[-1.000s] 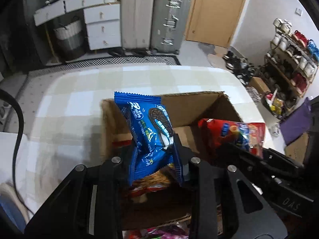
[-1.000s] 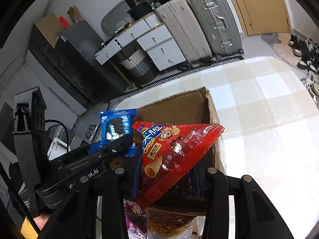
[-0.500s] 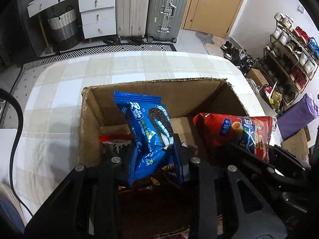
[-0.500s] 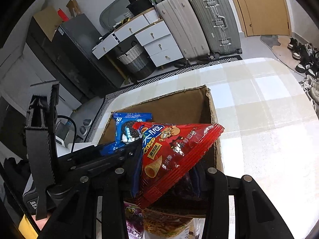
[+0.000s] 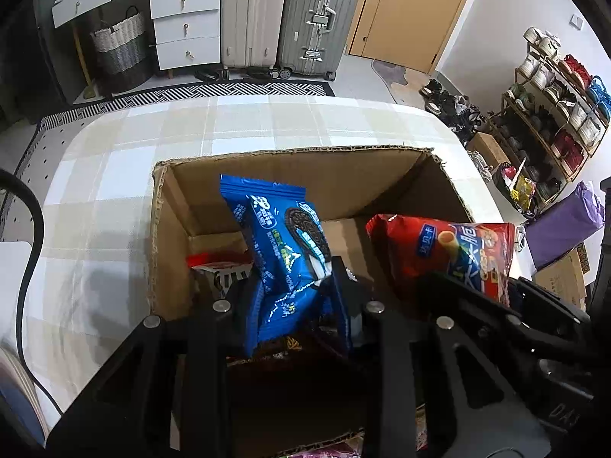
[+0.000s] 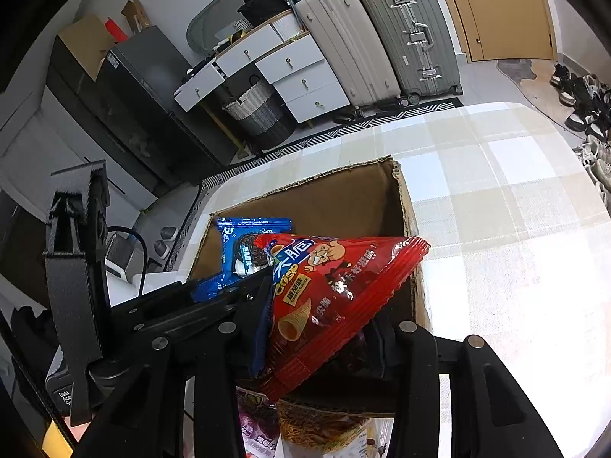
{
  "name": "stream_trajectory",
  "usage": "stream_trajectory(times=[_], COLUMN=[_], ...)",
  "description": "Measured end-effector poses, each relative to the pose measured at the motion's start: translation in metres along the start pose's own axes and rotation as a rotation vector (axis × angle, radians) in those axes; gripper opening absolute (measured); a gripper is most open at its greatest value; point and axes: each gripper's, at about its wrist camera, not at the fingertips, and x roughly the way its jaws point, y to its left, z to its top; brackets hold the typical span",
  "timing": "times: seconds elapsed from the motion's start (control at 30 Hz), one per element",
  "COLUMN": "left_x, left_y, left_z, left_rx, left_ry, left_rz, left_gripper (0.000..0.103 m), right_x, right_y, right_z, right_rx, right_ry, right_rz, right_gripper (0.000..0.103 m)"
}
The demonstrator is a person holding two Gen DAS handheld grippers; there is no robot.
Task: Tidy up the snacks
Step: 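Open both tools to release the Oreo pack and chip bag into the box, then lift both tools out of the box and back toward the table snacks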
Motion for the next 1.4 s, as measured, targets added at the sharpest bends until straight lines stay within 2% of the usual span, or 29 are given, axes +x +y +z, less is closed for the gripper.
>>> stream_trajectory(times=[0.2,0.53,0.63,0.7,0.8,0.87,0.93,1.03,1.1,1.17,1.3,1.4], left_x=[-0.005,-0.013,-0.017,-0.021,-0.030,-0.038,-0.047,-0.064,-0.080,-0.097,-0.142,-0.174], left_y=[0.003,0.004,0.005,0.008,0.011,0.011,0.010,0.010,0.011,0.012,0.007,-0.001], left_z=[-0.002,-0.003,-0.004,-0.004,-0.006,-0.008,-0.011,-0.015,-0.019,-0.025,-0.050,-0.071], left_rx=[-0.006,-0.009,-0.022,-0.042,-0.064,-0.069,-0.074,-0.087,-0.104,-0.114,-0.099,-0.071], left_ry=[0.001,0.012,0.015,0.014,0.001,-0.011,-0.020,-0.043,-0.065,-0.100,-0.196,-0.259], left_rz=[-0.012,-0.018,-0.016,-0.028,-0.053,-0.040,-0.048,-0.061,-0.084,-0.092,-0.088,-0.047], left_gripper=[0.028,0.029,0.041,0.059,0.069,0.074,0.076,0.078,0.078,0.078,0.082,0.082], right_x=[0.002,0.000,-0.002,-0.005,-0.009,-0.014,-0.022,-0.037,-0.052,-0.066,-0.093,-0.111], right_y=[0.000,-0.003,-0.003,-0.004,-0.003,-0.001,0.004,0.008,0.012,0.015,0.026,0.034], right_z=[0.004,0.003,0.003,0.002,0.001,-0.001,-0.003,-0.005,-0.008,-0.012,-0.029,-0.046], right_rx=[0.012,0.041,0.055,0.060,0.062,0.057,0.046,0.041,0.039,0.033,-0.009,-0.069], right_ry=[0.035,0.046,0.043,0.038,0.037,0.028,0.008,-0.030,-0.069,-0.100,-0.150,-0.188], right_rz=[-0.005,0.002,0.012,0.009,0.029,0.030,0.035,0.053,0.061,0.080,0.098,0.073], right_gripper=[0.044,0.047,0.047,0.047,0.048,0.048,0.050,0.059,0.073,0.078,0.082,0.082])
